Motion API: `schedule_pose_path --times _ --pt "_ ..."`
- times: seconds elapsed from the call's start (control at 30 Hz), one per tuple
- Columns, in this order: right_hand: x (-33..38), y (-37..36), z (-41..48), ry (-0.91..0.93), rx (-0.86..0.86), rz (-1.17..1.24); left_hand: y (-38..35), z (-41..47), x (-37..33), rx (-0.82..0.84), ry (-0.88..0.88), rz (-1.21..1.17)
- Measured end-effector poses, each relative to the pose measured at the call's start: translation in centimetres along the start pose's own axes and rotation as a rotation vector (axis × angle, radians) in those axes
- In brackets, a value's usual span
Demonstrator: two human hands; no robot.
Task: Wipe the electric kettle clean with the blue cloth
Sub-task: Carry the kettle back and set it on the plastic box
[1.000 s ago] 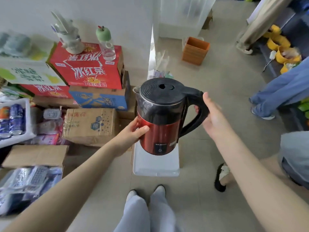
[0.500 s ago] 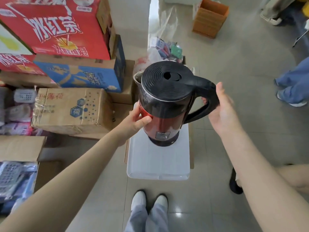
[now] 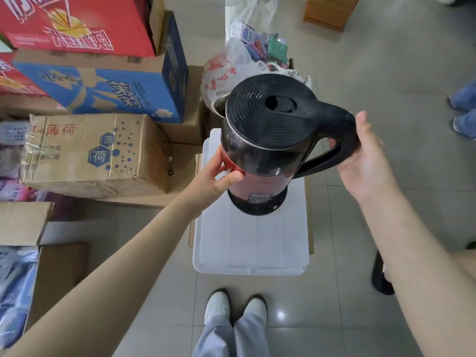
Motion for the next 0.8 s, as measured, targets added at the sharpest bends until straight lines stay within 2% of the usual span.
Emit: schedule_pose_path --times 0.3,0.57,0.8 --pt "-0.8 1.6 -2.0 -0.051 0.01 -0.03 -0.7 -1.7 0.9 0.017 0.014 0.037" --pt "-0.8 2.6 -2.8 -0.071 0.099 -0.112 -0.9 -2.2 1.2 0.058 0.029 0.037" --pt "-0.8 3.5 -3.0 -0.132 0.118 -0.079 -1.3 -2.0 1.1 0.053 0.01 0.044"
Point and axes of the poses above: each hand's wrist, its own z-axis towards the middle knuckle, its own y-axis out of the back of the hand, x = y × z, the point moved 1 cm from there along z, towards the middle knuckle, and after that the axes turned 6 degrees about -z, right-handed, at the moved point
